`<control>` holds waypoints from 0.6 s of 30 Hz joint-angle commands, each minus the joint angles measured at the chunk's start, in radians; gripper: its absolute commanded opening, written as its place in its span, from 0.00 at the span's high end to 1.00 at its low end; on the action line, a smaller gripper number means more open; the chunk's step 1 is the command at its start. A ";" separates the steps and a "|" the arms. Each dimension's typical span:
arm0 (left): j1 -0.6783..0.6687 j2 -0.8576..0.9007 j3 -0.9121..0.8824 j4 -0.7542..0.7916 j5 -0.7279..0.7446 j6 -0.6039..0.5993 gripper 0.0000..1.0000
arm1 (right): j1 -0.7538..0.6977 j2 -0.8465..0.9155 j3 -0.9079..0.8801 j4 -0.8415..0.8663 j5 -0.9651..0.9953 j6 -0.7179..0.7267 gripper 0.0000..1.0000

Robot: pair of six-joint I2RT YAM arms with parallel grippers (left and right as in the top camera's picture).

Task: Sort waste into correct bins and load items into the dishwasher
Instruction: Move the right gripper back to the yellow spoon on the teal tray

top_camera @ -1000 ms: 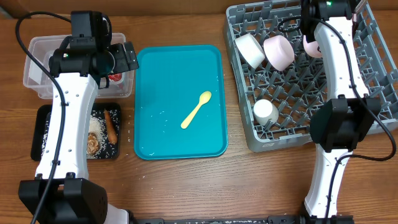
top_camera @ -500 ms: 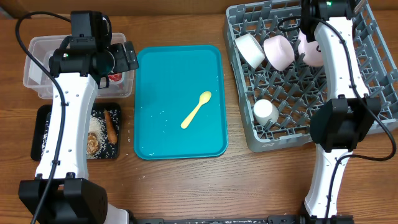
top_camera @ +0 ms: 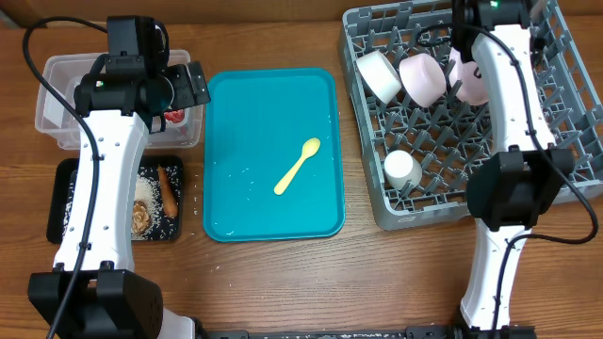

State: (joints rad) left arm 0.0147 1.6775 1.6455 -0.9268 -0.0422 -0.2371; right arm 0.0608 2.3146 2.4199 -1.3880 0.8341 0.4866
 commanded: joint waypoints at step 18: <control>0.004 -0.008 0.012 -0.008 -0.010 -0.011 0.00 | 0.437 -0.221 -0.235 -0.023 -0.918 0.134 0.34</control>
State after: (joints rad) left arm 0.0147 1.6775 1.6455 -0.9314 -0.0418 -0.2371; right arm 0.4129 2.0701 2.3131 -1.4471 0.0013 0.5125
